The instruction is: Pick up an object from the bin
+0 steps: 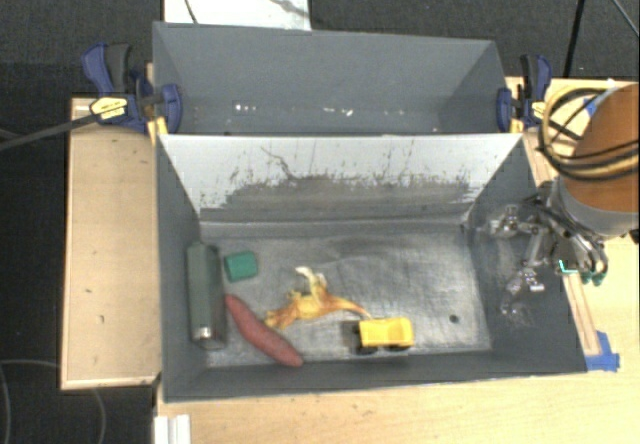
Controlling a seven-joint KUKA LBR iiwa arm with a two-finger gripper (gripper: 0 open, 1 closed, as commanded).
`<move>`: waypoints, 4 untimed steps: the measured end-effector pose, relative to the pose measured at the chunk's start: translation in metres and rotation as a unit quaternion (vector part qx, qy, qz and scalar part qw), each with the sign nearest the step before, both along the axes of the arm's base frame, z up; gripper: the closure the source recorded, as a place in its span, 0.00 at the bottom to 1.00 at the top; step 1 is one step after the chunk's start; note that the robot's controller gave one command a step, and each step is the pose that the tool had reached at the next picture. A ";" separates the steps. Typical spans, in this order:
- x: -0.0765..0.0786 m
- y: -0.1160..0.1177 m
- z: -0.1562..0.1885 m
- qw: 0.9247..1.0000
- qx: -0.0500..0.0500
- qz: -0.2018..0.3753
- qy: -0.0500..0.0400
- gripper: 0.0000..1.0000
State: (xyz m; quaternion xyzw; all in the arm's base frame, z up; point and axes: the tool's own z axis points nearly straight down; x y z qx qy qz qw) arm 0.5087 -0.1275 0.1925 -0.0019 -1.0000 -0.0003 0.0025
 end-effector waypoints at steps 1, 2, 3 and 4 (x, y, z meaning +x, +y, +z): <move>0.002 0.001 0.004 1.000 -0.001 0.004 -0.004 1.00; 0.002 0.001 0.004 1.000 -0.001 0.003 -0.004 1.00; -0.004 -0.016 -0.049 0.999 0.000 -0.051 -0.003 0.00; -0.004 -0.016 -0.048 0.999 -0.001 -0.049 -0.004 0.00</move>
Offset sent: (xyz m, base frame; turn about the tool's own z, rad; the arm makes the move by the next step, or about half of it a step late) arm 0.0000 0.0000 0.0000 0.0000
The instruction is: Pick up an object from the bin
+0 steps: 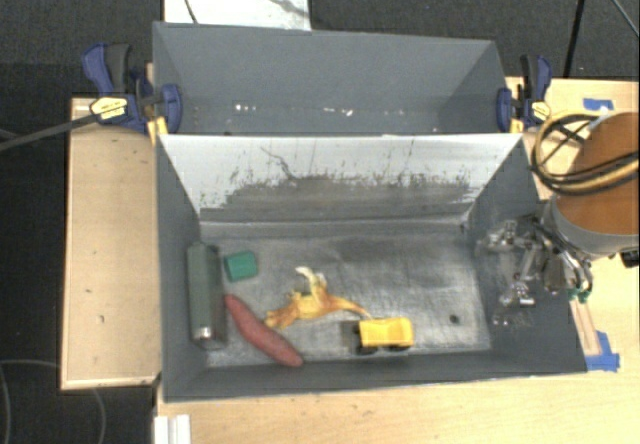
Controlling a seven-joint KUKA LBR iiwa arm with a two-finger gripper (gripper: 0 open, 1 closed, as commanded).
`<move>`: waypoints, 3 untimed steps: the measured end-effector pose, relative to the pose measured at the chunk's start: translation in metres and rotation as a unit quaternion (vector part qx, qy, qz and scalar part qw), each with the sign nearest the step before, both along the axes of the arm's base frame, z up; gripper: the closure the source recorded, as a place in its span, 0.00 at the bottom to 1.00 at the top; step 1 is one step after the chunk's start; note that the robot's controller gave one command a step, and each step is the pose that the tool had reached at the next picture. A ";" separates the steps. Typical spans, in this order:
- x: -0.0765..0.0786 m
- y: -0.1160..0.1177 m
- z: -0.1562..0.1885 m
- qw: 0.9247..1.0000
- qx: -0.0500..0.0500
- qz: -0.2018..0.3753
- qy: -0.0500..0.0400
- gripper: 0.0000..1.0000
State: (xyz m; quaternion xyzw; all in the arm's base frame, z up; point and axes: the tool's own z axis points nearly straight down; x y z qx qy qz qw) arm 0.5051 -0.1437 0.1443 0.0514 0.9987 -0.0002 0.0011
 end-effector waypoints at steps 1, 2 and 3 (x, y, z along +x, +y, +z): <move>-0.006 0.010 -0.010 1.000 -0.001 0.027 -0.002 0.00; -0.009 0.017 -0.017 0.999 -0.001 0.045 -0.002 0.00; -0.002 0.054 -0.062 1.000 0.000 0.020 -0.001 0.00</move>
Offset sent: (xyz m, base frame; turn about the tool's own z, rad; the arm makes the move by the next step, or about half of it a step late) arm 0.0178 0.0411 -0.0743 -0.1494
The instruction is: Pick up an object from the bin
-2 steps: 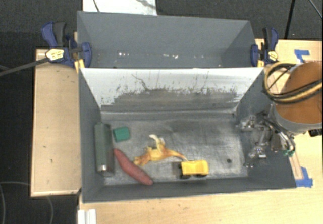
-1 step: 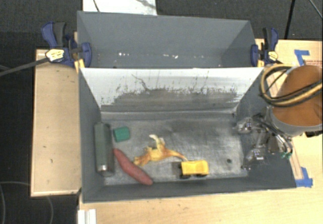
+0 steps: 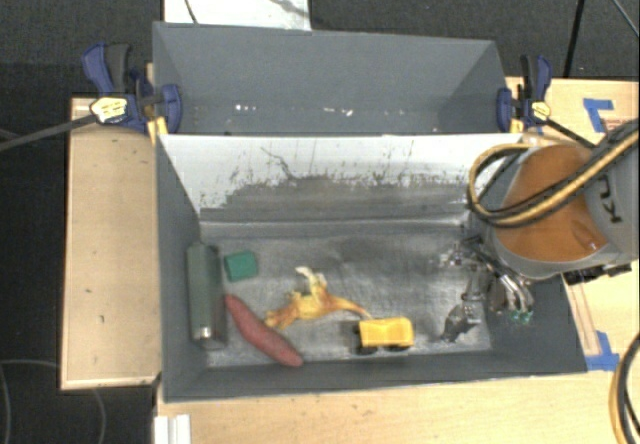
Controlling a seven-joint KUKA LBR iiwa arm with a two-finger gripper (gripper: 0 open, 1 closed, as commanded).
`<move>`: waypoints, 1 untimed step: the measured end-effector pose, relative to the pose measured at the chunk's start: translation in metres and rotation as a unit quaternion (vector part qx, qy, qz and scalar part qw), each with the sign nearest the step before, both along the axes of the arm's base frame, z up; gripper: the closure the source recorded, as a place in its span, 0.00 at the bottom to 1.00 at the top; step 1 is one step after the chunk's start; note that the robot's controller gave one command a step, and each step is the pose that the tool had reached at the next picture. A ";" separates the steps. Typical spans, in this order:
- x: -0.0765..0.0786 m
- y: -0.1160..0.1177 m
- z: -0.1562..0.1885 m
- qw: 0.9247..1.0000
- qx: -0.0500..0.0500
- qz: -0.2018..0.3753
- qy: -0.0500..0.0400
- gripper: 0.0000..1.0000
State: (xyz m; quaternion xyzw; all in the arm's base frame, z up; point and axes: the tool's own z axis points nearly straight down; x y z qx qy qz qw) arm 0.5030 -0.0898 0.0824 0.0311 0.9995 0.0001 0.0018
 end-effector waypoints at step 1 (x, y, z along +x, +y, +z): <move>0.001 0.016 -0.013 1.000 -0.001 0.022 -0.002 0.00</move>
Offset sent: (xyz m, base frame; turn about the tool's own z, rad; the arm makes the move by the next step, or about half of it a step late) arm 0.0528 0.0590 0.0292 -0.2427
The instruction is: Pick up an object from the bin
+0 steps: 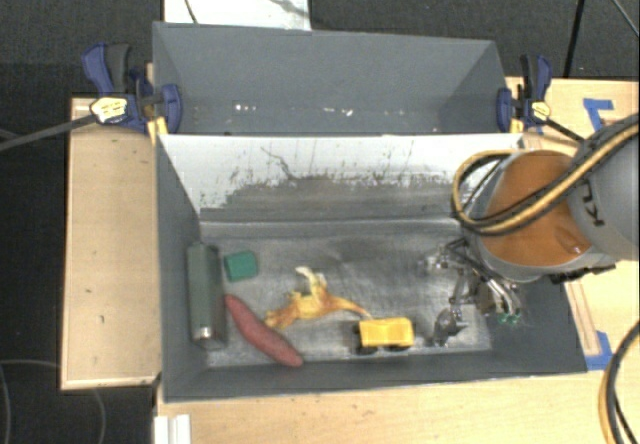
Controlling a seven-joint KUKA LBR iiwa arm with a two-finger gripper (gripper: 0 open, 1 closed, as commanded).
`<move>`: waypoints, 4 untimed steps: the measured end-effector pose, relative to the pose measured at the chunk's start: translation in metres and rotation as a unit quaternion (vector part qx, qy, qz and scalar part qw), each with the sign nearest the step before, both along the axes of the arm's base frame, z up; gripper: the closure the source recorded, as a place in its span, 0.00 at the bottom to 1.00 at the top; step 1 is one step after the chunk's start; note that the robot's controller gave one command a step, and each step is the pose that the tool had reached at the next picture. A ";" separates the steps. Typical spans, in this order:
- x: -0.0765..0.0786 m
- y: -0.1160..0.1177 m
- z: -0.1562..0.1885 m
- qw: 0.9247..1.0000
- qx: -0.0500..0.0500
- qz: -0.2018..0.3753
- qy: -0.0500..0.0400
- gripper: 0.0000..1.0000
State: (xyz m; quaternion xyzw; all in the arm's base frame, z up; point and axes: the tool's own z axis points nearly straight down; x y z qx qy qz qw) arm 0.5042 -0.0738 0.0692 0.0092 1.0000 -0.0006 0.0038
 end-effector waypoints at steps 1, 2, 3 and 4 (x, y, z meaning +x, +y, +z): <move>0.039 0.031 0.032 0.996 0.000 0.088 0.004 0.00; 0.032 0.050 0.023 0.996 0.000 0.084 0.000 0.00; 0.014 0.083 0.010 0.991 0.000 0.132 0.003 0.00; -0.013 0.095 0.004 0.972 0.001 0.235 0.002 0.00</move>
Offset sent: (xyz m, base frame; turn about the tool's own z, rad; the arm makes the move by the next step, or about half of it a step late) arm -0.0064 0.0665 0.0042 -0.1287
